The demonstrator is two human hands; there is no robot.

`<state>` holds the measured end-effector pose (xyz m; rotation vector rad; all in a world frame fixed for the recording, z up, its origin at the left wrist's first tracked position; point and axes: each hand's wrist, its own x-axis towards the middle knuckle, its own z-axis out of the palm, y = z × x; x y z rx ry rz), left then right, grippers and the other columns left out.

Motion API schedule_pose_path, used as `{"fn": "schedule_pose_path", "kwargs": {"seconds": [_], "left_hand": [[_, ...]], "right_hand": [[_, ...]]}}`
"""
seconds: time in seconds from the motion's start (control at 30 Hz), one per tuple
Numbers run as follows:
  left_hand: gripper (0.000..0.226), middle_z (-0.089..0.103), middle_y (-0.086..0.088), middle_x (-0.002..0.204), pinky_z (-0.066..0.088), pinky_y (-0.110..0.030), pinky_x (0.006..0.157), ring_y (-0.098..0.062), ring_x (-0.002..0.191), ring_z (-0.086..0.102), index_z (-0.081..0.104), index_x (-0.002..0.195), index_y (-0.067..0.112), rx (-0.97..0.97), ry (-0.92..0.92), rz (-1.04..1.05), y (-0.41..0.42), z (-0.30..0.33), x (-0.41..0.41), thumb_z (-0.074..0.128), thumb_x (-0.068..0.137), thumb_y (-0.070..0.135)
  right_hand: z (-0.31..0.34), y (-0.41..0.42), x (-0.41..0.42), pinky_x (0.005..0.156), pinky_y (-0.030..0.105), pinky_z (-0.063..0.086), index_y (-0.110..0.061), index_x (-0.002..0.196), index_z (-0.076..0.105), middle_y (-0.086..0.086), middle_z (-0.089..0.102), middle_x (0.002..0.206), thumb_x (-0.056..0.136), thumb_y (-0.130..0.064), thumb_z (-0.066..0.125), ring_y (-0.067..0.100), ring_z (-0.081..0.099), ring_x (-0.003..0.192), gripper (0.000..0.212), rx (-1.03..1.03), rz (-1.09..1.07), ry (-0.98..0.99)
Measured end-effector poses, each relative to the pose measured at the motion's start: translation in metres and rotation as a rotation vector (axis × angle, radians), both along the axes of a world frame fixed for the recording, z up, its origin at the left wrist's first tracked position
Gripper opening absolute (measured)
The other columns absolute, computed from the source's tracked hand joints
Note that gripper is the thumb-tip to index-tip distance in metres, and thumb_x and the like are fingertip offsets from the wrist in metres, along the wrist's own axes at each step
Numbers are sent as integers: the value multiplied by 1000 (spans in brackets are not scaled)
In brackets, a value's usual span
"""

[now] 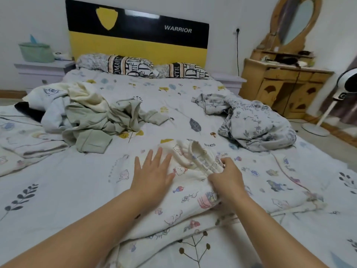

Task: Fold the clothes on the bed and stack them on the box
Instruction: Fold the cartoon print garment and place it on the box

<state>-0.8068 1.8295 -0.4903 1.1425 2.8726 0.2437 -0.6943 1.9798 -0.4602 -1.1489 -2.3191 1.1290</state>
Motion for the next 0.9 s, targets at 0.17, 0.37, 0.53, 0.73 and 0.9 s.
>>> {"fn": "schedule_pose_path", "kwargs": {"seconds": [0.17,0.37,0.53,0.73,0.9], "left_hand": [[64,-15,-3,158,-6,-55,113,-27,145,-14,-6,151,27,-194,-130,-54,11,-26,1,13,97,55],[94,-10,-2,158,-10,-55,112,-24,145,-14,0,151,27,20,129,11,29,-31,-5,-25,65,56],[101,-14,1,158,-14,-54,111,-23,144,-17,-6,150,30,-98,6,42,28,-57,-13,-27,55,59],[63,2,-2,159,-4,-48,115,-23,146,-2,11,151,23,-8,-87,35,23,-49,-20,8,95,53],[44,44,-12,132,34,-41,95,-30,121,38,47,130,11,305,61,419,-6,-23,-45,30,97,35]], "right_hand": [[-7,7,5,106,40,30,-18,148,9,12,23,148,88,-31,58,29,24,137,78,267,-31,-396],[-27,-15,-39,115,45,-12,-25,151,-1,-2,-15,158,102,-37,21,18,-19,144,55,784,523,-292],[-70,26,-45,108,57,-18,-30,150,-8,-9,-19,156,92,-67,14,18,-23,143,73,535,421,-600],[-66,24,-46,109,57,-18,-28,150,-8,-2,-19,157,91,-67,13,19,-22,143,74,505,396,-638],[-34,-21,-46,111,49,17,-11,143,29,14,24,150,98,-38,37,31,19,140,54,718,376,-332]]}}
